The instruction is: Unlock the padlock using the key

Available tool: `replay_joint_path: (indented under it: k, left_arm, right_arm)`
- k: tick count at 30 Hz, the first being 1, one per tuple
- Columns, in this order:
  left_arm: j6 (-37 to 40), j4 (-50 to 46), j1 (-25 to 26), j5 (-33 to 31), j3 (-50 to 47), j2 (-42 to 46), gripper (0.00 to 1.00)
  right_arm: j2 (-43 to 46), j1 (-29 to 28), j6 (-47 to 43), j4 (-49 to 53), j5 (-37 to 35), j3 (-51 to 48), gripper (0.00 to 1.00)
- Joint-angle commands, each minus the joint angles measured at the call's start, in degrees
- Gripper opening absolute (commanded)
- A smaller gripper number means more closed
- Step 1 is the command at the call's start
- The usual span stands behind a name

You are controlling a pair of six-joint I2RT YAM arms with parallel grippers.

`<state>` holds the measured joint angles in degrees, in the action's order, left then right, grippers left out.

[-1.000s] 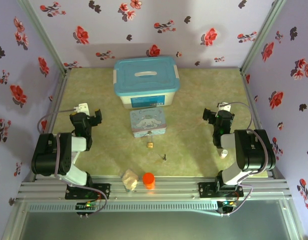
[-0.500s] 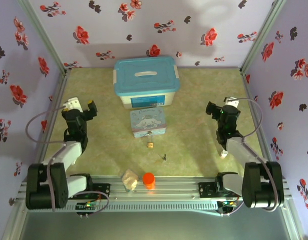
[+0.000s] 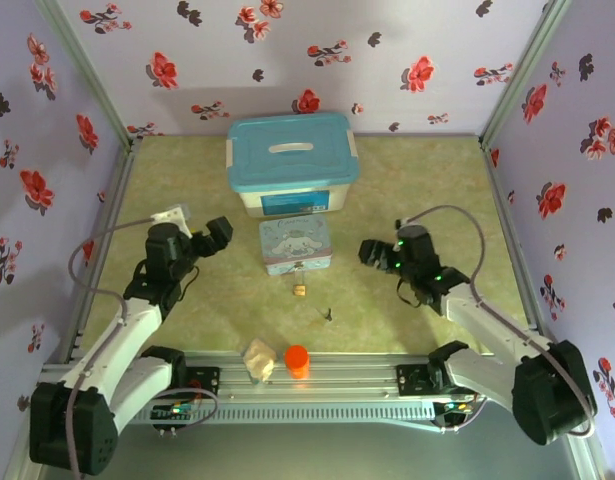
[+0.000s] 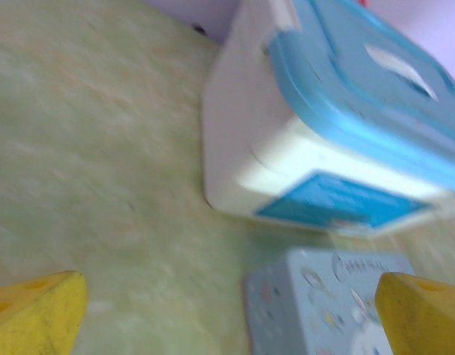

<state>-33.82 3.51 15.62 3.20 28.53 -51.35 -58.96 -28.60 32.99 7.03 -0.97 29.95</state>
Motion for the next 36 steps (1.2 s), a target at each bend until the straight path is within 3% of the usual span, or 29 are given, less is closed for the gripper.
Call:
replay_joint_path:
  k: [1,7,10,13,21,28,36]
  left_arm:
    - [-1.98,-9.98,6.09,1.81,2.17,0.32,1.0]
    - [-3.32,-11.84,15.89,0.89,3.8,-3.64,1.0]
    - [-4.02,-12.17,19.62,-0.27,4.88,-5.89,1.0]
    - [-3.99,-11.68,21.54,-1.51,5.29,-7.12,1.0]
    - [-5.93,-9.1,23.69,-1.97,4.26,-8.74,1.0]
    - [-6.85,-7.18,25.42,-2.02,3.4,-10.43,1.0]
    - [-9.44,-4.04,25.89,-1.97,1.51,-10.52,1.0]
  right_arm:
    - [-1.43,-9.8,6.57,5.75,-8.97,0.39,0.83]
    - [-10.97,-25.0,13.91,6.69,-16.91,2.58,0.73]
    - [-16.72,-30.55,17.29,4.99,-17.77,3.81,0.62]
    - [-20.67,-35.2,19.34,5.74,-21.49,6.19,0.58]
    - [-27.21,-41.23,22.63,11.03,-25.27,10.21,0.45]
    - [-29.74,-44.51,25.83,15.33,-25.92,10.75,0.41]
    - [-26.43,-47.21,29.0,18.99,-26.13,9.14,0.42]
